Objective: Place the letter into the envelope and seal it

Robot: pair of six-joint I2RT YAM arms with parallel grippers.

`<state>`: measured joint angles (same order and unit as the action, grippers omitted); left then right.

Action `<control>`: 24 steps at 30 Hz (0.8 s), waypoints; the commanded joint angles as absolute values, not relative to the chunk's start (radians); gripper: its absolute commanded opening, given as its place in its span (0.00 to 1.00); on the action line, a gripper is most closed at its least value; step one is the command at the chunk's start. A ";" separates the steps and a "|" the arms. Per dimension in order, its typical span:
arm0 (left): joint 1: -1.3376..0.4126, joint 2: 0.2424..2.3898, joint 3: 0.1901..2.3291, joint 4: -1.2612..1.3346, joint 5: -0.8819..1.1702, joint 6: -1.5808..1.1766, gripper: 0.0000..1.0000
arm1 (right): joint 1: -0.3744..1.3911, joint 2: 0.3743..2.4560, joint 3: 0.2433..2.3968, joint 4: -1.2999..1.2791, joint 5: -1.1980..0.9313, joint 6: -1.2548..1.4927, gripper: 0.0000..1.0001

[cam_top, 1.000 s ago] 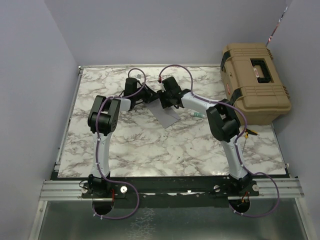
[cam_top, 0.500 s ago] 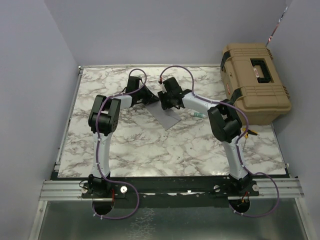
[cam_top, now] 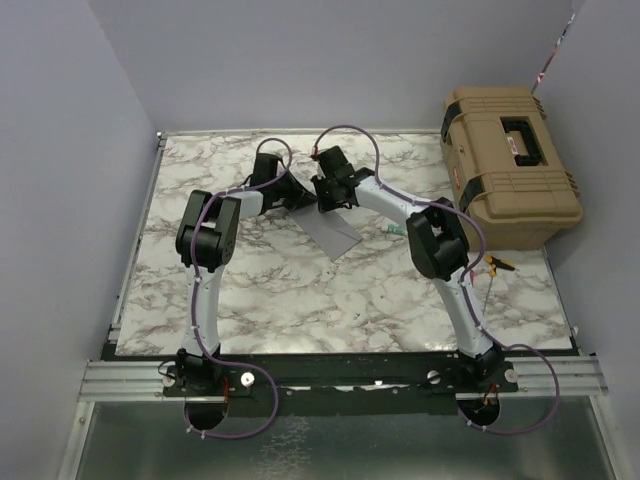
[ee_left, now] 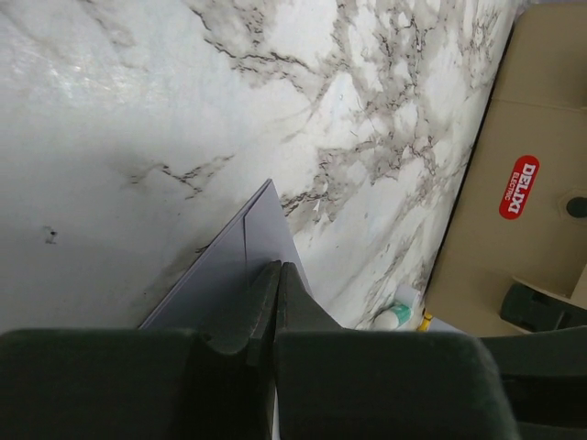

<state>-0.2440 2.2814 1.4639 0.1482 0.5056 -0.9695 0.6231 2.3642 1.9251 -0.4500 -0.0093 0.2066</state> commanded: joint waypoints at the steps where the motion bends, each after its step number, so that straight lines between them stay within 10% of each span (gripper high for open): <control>1: -0.234 2.351 1.411 -0.022 0.446 -0.946 0.00 | 0.642 2.444 1.988 -0.500 -0.016 0.221 0.18; 24: -0.222 2.362 1.393 -0.022 0.443 -0.948 0.00 | 0.724 2.326 1.725 -0.568 0.037 0.111 0.06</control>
<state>-0.2348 2.2818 1.4563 0.1410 0.5304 -1.0023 0.6899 2.3131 1.8240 -0.4137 0.0734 0.1368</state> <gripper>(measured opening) 0.002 0.069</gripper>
